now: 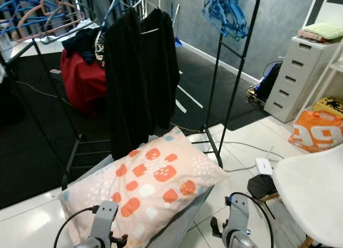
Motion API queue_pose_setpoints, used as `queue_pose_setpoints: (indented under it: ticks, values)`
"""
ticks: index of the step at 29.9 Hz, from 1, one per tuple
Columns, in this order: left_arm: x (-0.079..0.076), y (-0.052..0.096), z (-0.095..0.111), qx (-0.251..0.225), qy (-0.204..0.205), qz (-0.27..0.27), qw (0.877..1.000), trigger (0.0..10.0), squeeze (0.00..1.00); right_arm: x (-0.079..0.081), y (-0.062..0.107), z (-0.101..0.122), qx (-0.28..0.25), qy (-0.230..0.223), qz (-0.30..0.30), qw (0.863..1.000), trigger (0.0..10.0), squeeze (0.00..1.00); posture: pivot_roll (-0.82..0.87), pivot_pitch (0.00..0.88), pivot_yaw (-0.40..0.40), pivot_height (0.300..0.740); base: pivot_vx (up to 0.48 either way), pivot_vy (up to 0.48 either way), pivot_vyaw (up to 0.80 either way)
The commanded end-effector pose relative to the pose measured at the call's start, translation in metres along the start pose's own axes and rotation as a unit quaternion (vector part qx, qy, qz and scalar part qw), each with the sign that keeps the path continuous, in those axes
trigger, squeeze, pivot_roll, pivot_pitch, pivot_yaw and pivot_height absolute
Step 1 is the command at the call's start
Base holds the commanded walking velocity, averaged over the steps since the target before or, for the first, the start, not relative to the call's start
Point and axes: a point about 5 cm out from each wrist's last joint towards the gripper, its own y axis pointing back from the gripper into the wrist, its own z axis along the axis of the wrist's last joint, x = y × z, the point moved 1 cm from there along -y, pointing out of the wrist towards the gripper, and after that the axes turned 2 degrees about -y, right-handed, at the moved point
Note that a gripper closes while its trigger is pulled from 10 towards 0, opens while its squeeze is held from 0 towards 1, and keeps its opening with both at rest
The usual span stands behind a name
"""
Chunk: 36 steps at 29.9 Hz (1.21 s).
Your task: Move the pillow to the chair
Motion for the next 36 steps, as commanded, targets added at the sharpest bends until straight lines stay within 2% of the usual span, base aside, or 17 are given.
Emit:
queue_pose_setpoints:
  ticks: [1,2,3,5,6,7,8,9,10,11,14,19,23,28,30,33,36]
  values:
    - [0.004,0.002,-0.005,-0.004,0.027,0.015,1.0,10.0,0.0,0.01,-0.004,0.06,-0.065,0.0,0.037,0.997,10.0,0.0,-0.17,0.0,-0.048,0.719,0.0,0.0,0.0]
    - [0.006,0.002,-0.004,-0.023,0.062,0.029,0.997,10.0,0.0,0.017,-0.004,0.091,-0.091,-0.012,0.062,0.994,10.0,0.0,-0.16,0.0,-0.044,0.714,0.0,0.0,0.0]
    - [0.009,0.003,-0.003,-0.04,0.066,0.048,0.996,10.0,0.0,0.023,-0.002,0.111,-0.11,-0.031,0.083,0.99,10.0,0.0,-0.15,0.0,-0.04,0.709,0.0,0.0,0.0]
    - [0.011,0.004,-0.001,-0.051,0.065,0.06,0.995,10.0,0.0,0.027,-0.002,0.117,-0.116,-0.046,0.093,0.988,10.0,0.0,-0.15,0.0,-0.042,0.704,0.0,0.0,0.0]
    - [0.05,0.007,0.035,-0.105,0.047,0.085,0.99,10.0,0.0,0.033,-0.002,0.12,-0.117,-0.086,0.109,0.983,10.0,0.0,-0.13,0.003,-0.033,0.694,0.0,0.0,0.0]
    - [0.075,0.012,0.061,-0.136,0.037,0.092,0.986,10.0,0.0,0.034,-0.002,0.119,-0.115,-0.101,0.11,0.982,10.0,0.0,-0.13,0.003,-0.033,0.689,0.0,0.0,0.0]
    - [0.075,0.012,0.061,-0.136,0.037,0.092,0.986,10.0,0.0,0.034,-0.002,0.119,-0.115,-0.101,0.11,0.982,10.0,0.0,-0.13,0.003,-0.033,0.689,0.0,0.0,0.0]
    - [0.092,0.017,0.079,-0.157,0.029,0.096,0.982,10.0,0.0,0.035,-0.003,0.119,-0.114,-0.109,0.111,0.981,10.0,0.0,-0.13,0.007,-0.03,0.684,0.0,0.0,0.0]
    - [0.092,0.017,0.079,-0.157,0.029,0.096,0.982,10.0,0.0,0.035,-0.003,0.119,-0.114,-0.109,0.111,0.981,10.0,0.0,-0.13,0.007,-0.03,0.684,0.0,0.0,0.0]
    - [0.104,0.022,0.095,-0.176,0.009,0.1,0.979,10.0,0.0,0.039,-0.003,0.117,-0.109,-0.109,0.119,0.981,10.0,0.0,-0.13,0.021,-0.023,0.679,0.0,0.0,0.0]
    - [0.107,0.025,0.101,-0.183,-0.016,0.1,0.978,10.0,0.0,0.047,-0.006,0.107,-0.082,-0.096,0.125,0.984,10.0,0.0,-0.13,0.029,-0.024,0.669,0.0,0.0,0.0]
    - [0.1,0.023,0.095,-0.174,-0.042,0.087,0.98,10.0,0.0,0.052,-0.008,0.093,-0.046,-0.076,0.125,0.988,10.0,0.0,-0.13,0.044,-0.022,0.654,0.0,0.0,0.0]
    - [0.09,0.019,0.088,-0.174,-0.038,0.073,0.981,10.0,0.0,0.05,-0.009,0.09,-0.039,-0.097,0.121,0.987,10.0,0.0,-0.13,0.053,-0.023,0.634,0.0,0.0,0.0]
    - [0.09,0.02,0.09,-0.176,-0.038,0.068,0.981,10.0,0.0,0.047,-0.008,0.091,-0.039,-0.1,0.114,0.988,10.0,0.0,-0.13,0.06,-0.024,0.604,0.0,0.0,0.0]
    - [0.09,0.02,0.09,-0.177,-0.035,0.068,0.981,10.0,0.0,0.046,-0.008,0.091,-0.039,-0.108,0.112,0.987,10.0,0.0,-0.13,0.06,-0.024,0.594,0.0,0.0,0.0]
    - [0.089,0.02,0.094,-0.187,-0.023,0.067,0.98,10.0,0.0,0.035,-0.006,0.094,-0.055,-0.178,0.109,0.977,10.0,0.0,-0.12,0.064,-0.031,0.579,0.0,0.0,0.0]
    - [0.088,0.02,0.095,-0.189,-0.022,0.067,0.979,10.0,0.0,0.034,-0.005,0.097,-0.063,-0.193,0.113,0.973,10.0,0.0,-0.12,0.067,-0.029,0.569,0.0,0.0,0.0]
